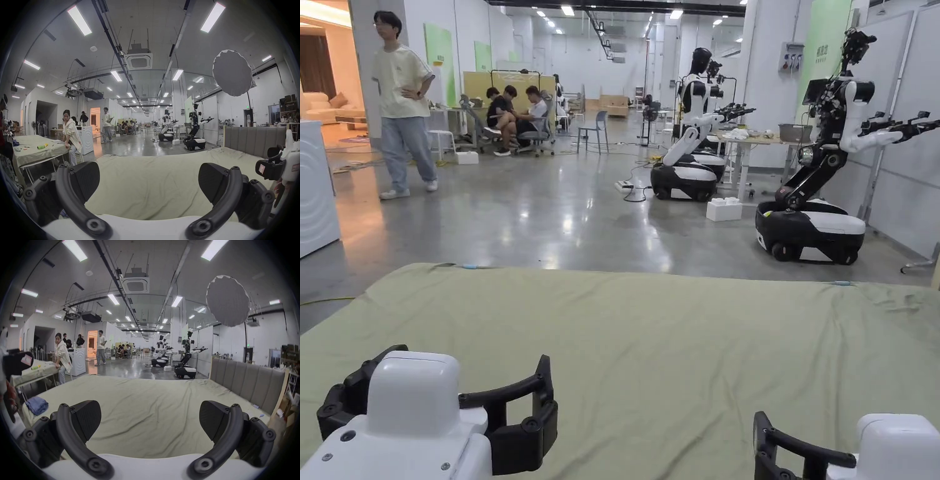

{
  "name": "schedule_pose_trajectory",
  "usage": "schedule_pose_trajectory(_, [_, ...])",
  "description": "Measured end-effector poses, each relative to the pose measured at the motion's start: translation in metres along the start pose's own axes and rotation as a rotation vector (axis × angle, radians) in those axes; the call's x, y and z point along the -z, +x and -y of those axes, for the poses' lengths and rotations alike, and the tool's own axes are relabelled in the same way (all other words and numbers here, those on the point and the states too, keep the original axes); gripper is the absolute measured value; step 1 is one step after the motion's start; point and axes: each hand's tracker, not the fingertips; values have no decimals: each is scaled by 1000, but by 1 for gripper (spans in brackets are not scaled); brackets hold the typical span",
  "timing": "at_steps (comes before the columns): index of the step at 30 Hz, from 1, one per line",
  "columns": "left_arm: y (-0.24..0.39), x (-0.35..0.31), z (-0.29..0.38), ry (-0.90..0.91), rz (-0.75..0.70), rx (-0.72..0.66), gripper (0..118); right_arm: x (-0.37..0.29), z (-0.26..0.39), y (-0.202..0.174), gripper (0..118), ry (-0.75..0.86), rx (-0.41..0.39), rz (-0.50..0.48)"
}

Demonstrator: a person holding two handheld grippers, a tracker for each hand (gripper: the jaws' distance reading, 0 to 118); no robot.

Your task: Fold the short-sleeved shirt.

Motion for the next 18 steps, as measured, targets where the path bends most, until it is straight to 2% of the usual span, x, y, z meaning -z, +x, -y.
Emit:
schedule_pose_trajectory(4, [-7,4,0,-15,35,-37,118,-3,-4,-2,118,54,71,-40])
schedule_pose_trajectory(7, [-4,2,-3,-24,76,-67,118,-4,-4,-2,118,41,76,-83])
schedule_pose_trajectory(14, [-6,-3,-6,-20,67,-56,118,-8,-11,-12,118,14,50,9])
schedule_pose_trajectory(16, [-8,-2,-5,-35,73,-66,118,-11,-9,-10,118,25,29,-11])
schedule_pose_trajectory(18, [-10,-3,-4,-39,74,-84,118,-12,-7,-7,118,36,40,-44])
